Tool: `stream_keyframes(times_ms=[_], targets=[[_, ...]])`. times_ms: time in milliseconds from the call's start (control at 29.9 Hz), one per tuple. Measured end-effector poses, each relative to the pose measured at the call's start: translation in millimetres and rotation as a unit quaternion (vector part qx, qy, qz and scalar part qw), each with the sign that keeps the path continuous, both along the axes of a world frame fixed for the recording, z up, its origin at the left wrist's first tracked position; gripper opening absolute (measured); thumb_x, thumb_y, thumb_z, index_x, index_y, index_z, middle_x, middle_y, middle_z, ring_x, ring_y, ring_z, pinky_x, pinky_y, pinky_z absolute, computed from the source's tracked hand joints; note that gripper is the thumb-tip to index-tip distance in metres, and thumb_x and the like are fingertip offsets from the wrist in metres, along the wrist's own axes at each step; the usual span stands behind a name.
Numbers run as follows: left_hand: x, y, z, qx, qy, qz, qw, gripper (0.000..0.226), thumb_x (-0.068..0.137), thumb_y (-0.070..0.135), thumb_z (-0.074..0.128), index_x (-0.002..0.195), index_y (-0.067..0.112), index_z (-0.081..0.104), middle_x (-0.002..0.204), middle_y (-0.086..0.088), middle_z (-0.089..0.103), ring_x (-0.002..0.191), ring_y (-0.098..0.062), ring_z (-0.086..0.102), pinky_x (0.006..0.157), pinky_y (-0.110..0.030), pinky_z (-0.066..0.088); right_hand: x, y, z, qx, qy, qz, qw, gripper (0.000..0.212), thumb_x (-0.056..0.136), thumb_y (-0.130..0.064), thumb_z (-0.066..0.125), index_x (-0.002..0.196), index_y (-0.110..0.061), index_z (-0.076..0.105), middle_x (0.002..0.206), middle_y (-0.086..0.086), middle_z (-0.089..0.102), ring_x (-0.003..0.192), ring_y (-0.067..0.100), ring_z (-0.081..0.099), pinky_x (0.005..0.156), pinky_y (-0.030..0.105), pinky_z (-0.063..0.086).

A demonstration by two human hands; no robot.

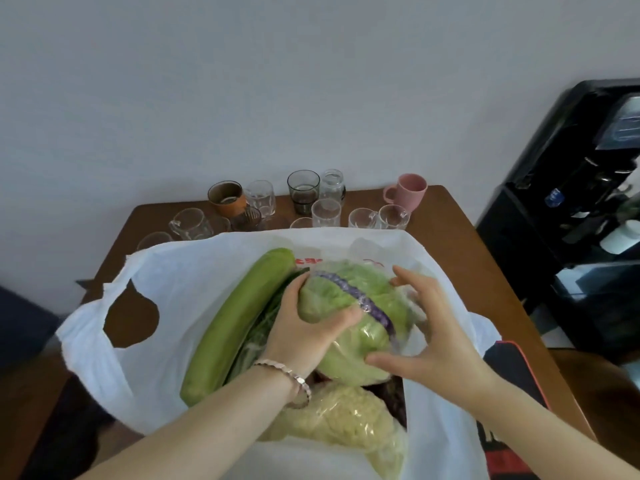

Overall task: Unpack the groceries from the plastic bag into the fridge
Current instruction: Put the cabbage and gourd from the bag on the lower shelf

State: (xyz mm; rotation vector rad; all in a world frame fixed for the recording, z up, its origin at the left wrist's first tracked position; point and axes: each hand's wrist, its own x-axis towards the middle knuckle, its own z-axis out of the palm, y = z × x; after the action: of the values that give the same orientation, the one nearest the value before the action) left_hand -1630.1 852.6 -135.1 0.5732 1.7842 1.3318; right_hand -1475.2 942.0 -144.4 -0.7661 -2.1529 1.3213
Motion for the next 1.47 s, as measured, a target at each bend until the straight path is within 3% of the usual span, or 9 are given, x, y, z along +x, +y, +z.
stream_keyframes(times_ms=[167, 367, 468, 768, 902, 1036, 1136, 1270, 1470], targets=[[4, -26, 13, 0.032, 0.036, -0.032, 0.998, 0.091, 0.032, 0.054, 0.075, 0.117, 0.047, 0.044, 0.113, 0.022, 0.057, 0.1, 0.004, 0.059, 0.087, -0.028, 0.053, 6, -6, 1, -0.247, 0.017, 0.018, 0.969, 0.086, 0.051, -0.041, 0.09, 0.124, -0.024, 0.05, 0.104, -0.022, 0.066, 0.093, -0.005, 0.062, 0.084, 0.021, 0.045], [10, -39, 21, 0.093, 0.056, -0.103, 0.989, 0.087, 0.037, 0.045, 0.081, 0.116, 0.051, 0.046, 0.115, 0.021, 0.06, 0.102, 0.003, 0.062, 0.089, -0.035, 0.055, 21, -5, 8, -0.355, 0.046, 0.089, 0.929, 0.128, 0.037, -0.045, 0.093, 0.144, -0.023, 0.027, 0.135, 0.013, 0.054, 0.118, 0.027, 0.058, 0.091, 0.039, 0.052], [10, -43, 22, 0.118, 0.064, -0.147, 0.98, 0.089, 0.037, 0.045, 0.083, 0.119, 0.047, 0.047, 0.119, 0.018, 0.06, 0.107, -0.003, 0.061, 0.087, -0.035, 0.055, 29, -8, 12, -0.324, 0.026, 0.077, 0.943, 0.136, 0.031, -0.045, 0.094, 0.146, -0.03, 0.022, 0.141, 0.01, 0.045, 0.124, 0.028, 0.052, 0.101, 0.048, 0.045], [10, -56, 13, 0.134, 0.057, -0.281, 0.949, 0.098, 0.044, 0.037, 0.081, 0.125, 0.051, 0.027, 0.124, 0.028, 0.049, 0.114, 0.004, 0.055, 0.087, -0.016, 0.049, 46, -46, 25, -0.139, 0.027, 0.008, 0.99, 0.099, 0.04, -0.043, 0.077, 0.124, -0.058, 0.027, 0.122, -0.034, 0.043, 0.111, -0.012, 0.049, 0.081, 0.008, 0.047], [-10, -56, 35, 0.037, 0.129, -0.366, 0.921, 0.087, 0.042, 0.079, 0.067, 0.121, 0.062, 0.034, 0.127, 0.035, 0.047, 0.12, 0.001, 0.051, 0.098, -0.024, 0.044, 50, -52, 18, -0.124, 0.05, -0.016, 0.991, 0.092, 0.04, -0.044, 0.077, 0.118, -0.065, 0.032, 0.125, -0.029, 0.045, 0.115, -0.002, 0.051, 0.083, 0.018, 0.051], [-61, -28, 19, -0.217, 0.438, -0.194, 0.851, 0.065, 0.086, 0.063, 0.039, 0.133, 0.018, 0.044, 0.134, -0.003, 0.05, 0.118, -0.019, 0.051, 0.096, -0.03, 0.041, 50, -50, 17, -0.113, 0.056, -0.037, 0.991, 0.092, 0.041, -0.047, 0.077, 0.121, -0.058, 0.034, 0.129, -0.017, 0.046, 0.115, 0.004, 0.054, 0.089, 0.029, 0.051], [-86, -17, -21, -0.377, 0.491, -0.201, 0.759, 0.067, 0.087, 0.051, 0.052, 0.136, 0.009, 0.033, 0.131, -0.013, 0.048, 0.114, -0.028, 0.053, 0.094, -0.039, 0.048, 46, -50, 18, -0.076, 0.036, -0.046, 0.995, 0.091, 0.041, -0.049, 0.076, 0.121, -0.06, 0.033, 0.13, -0.019, 0.045, 0.118, 0.003, 0.05, 0.092, 0.026, 0.047], [-100, -19, -57, -0.38, 0.509, -0.129, 0.761, 0.067, 0.082, 0.048, 0.061, 0.129, 0.006, 0.039, 0.124, -0.012, 0.053, 0.109, -0.029, 0.055, 0.089, -0.038, 0.05, 42, -54, 19, -0.042, 0.03, -0.067, 0.996, 0.085, 0.041, -0.052, 0.073, 0.112, -0.071, 0.033, 0.123, -0.036, 0.043, 0.118, -0.007, 0.046, 0.086, 0.011, 0.043], [-96, -21, -52, -0.347, 0.528, -0.124, 0.765, 0.046, 0.082, 0.036, 0.062, 0.113, 0.004, 0.049, 0.112, -0.013, 0.054, 0.099, -0.03, 0.056, 0.081, -0.035, 0.05, 40, -53, 18, -0.03, 0.018, -0.071, 0.997, 0.086, 0.042, -0.053, 0.073, 0.116, -0.068, 0.032, 0.13, -0.018, 0.044, 0.123, 0.009, 0.045, 0.095, 0.029, 0.044]])
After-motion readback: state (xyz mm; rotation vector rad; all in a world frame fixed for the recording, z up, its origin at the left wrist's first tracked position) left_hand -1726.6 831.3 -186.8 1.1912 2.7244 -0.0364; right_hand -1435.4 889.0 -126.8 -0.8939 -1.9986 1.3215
